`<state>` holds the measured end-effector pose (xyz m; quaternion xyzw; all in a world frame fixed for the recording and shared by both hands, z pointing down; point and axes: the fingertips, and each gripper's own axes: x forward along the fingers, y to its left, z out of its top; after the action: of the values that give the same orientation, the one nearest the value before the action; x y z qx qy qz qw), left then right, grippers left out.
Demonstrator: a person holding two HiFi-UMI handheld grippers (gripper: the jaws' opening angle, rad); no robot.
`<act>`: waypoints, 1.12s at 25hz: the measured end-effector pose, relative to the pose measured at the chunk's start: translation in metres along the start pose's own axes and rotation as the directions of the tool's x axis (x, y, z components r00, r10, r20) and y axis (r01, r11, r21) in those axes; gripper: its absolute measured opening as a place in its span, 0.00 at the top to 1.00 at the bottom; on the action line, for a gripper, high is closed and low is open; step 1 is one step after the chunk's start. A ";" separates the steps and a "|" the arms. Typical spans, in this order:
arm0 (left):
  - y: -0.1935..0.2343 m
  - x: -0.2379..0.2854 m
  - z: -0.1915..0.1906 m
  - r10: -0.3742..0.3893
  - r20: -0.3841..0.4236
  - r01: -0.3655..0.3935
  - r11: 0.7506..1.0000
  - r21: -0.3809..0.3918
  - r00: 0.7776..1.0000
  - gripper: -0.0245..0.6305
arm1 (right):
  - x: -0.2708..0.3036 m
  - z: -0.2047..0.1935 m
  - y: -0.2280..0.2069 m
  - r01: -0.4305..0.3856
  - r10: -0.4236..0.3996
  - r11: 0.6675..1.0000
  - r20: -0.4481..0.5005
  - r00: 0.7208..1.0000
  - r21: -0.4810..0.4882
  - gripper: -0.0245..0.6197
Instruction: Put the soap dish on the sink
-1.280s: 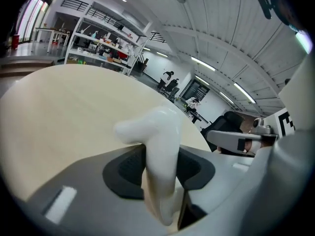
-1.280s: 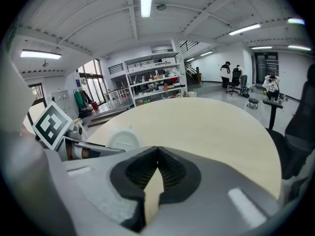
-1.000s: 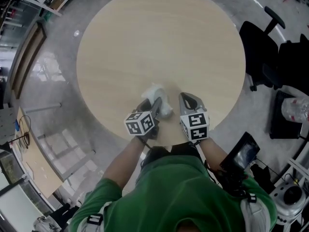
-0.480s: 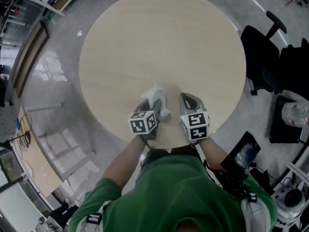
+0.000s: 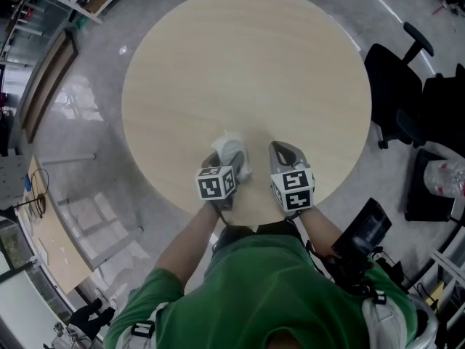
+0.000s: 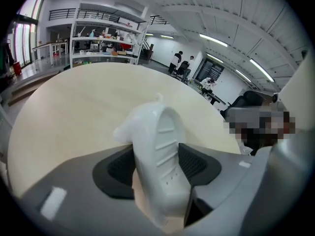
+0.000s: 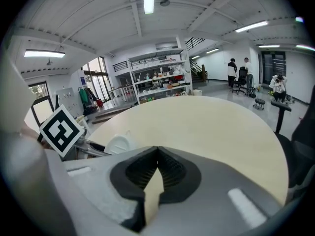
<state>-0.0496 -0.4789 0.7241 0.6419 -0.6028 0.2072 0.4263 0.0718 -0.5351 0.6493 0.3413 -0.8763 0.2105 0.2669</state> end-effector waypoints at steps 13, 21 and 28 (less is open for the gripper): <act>0.005 0.002 -0.005 0.017 -0.127 -0.011 0.999 0.050 0.992 0.48 | 0.000 0.004 0.003 -0.012 0.012 1.000 0.011 1.000 -0.008 0.96; 0.015 0.001 -0.017 -0.016 -0.227 0.024 0.999 0.031 0.974 0.40 | 0.001 0.005 0.004 -0.015 0.015 1.000 0.015 1.000 -0.006 0.96; 0.019 -0.007 -0.012 0.008 -0.179 0.000 0.999 0.046 0.984 0.40 | 0.002 0.004 0.008 -0.028 0.029 1.000 0.017 0.999 -0.013 0.96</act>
<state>-0.0657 -0.4631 0.7305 0.6291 -0.5584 0.2787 0.4634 0.0636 -0.5327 0.6454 0.3289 -0.8847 0.2057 0.2584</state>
